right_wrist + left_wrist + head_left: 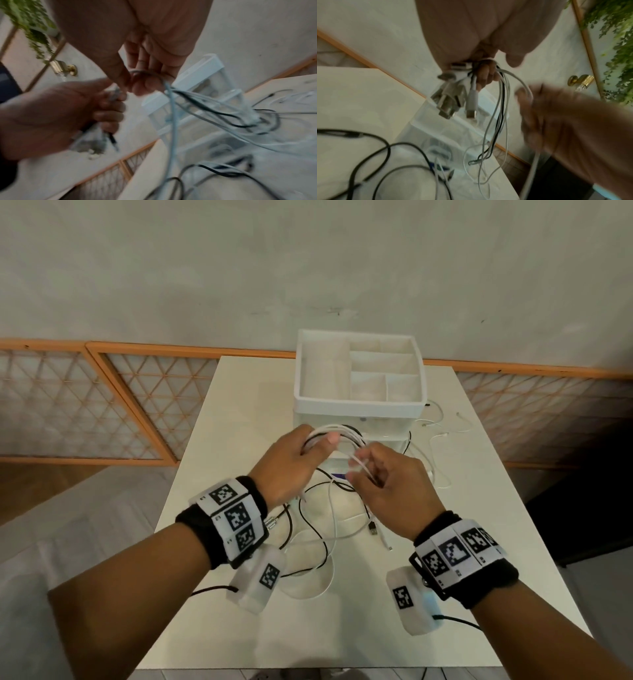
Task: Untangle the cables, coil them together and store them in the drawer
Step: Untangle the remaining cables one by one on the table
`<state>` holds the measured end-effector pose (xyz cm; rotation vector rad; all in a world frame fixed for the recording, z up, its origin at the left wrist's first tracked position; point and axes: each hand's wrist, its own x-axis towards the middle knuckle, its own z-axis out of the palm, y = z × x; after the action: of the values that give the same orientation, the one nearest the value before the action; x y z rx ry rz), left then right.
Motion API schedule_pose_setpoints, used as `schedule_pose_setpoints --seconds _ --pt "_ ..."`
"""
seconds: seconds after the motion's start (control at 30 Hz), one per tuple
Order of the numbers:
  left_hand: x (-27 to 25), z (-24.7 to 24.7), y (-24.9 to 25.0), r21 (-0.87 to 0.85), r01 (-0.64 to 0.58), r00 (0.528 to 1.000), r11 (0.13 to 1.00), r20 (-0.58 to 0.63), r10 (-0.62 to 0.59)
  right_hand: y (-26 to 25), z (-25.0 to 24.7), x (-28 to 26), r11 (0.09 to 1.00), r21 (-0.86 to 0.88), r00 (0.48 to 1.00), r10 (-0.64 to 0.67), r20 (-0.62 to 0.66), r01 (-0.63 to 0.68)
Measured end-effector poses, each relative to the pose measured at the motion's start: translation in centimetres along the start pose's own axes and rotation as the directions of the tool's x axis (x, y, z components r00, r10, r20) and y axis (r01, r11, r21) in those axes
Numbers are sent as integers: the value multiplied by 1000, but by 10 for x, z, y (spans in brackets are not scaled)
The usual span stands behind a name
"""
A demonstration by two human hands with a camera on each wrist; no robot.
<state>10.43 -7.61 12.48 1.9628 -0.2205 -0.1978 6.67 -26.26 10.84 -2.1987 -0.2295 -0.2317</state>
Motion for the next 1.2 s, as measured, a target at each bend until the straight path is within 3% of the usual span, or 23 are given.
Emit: schedule_pose_setpoints --seconds 0.07,0.13,0.2,0.3,0.37,0.43,0.5,0.57,0.6,0.67,0.7,0.73,0.77,0.83,0.9,0.93,1.0,1.1,1.2 --pt "2 -16 6 73 -59 997 996 -36 62 33 -6 -5 948 -297 980 153 124 -110" --pt "5 -30 7 152 -111 988 982 -93 125 66 -10 -14 816 -503 880 430 200 -285" --pt "6 -34 5 248 -126 979 961 -128 161 85 -10 -23 708 -544 762 623 179 -451" --pt "6 -35 -2 288 -81 963 954 -225 150 90 -12 -21 620 -629 638 731 243 -470" --pt "6 -39 -7 259 -30 952 966 -288 106 86 -27 -12 654 -524 697 701 150 -545" --pt "6 -42 -12 236 23 950 971 -308 53 84 -47 -1 753 -242 786 613 -83 -612" --pt "5 -42 -19 202 54 942 978 -335 17 82 -59 4 823 -39 803 541 -251 -567" --pt "7 -42 -22 126 64 925 990 -381 -11 95 -55 1 784 -231 818 553 -159 -575" --pt "9 -41 -22 74 70 912 995 -408 -34 104 -47 -7 706 -421 793 607 -53 -569" --pt "15 -42 -21 -45 92 888 995 -448 -102 127 -35 -27 533 -674 679 731 63 -512" --pt "16 -42 -20 -99 104 880 990 -454 -138 130 -35 -33 510 -685 643 762 78 -521" --pt "18 -41 -18 -143 115 878 983 -449 -168 127 -37 -35 538 -630 647 759 74 -560" --pt "18 -38 -16 -172 121 882 978 -434 -185 119 -41 -31 600 -549 685 726 67 -582" --pt "16 -28 -8 -191 128 910 973 -368 -192 90 -48 -20 770 -407 818 569 89 -492" --pt "14 -11 3 -206 126 949 970 -261 -179 45 -53 -5 919 -279 939 320 122 -277" --pt "13 -1 10 -231 111 967 967 -198 -158 18 -53 2 966 -193 970 200 140 -172" --pt "10 22 24 -309 83 992 947 -66 -108 -20 -52 12 998 -42 986 60 156 -54" --pt "6 48 36 -397 70 997 915 44 -57 -43 -49 20 999 15 989 -49 139 47" --pt "6 49 14 -275 89 996 957 42 -81 -46 -64 29 986 164 999 -10 -43 17"
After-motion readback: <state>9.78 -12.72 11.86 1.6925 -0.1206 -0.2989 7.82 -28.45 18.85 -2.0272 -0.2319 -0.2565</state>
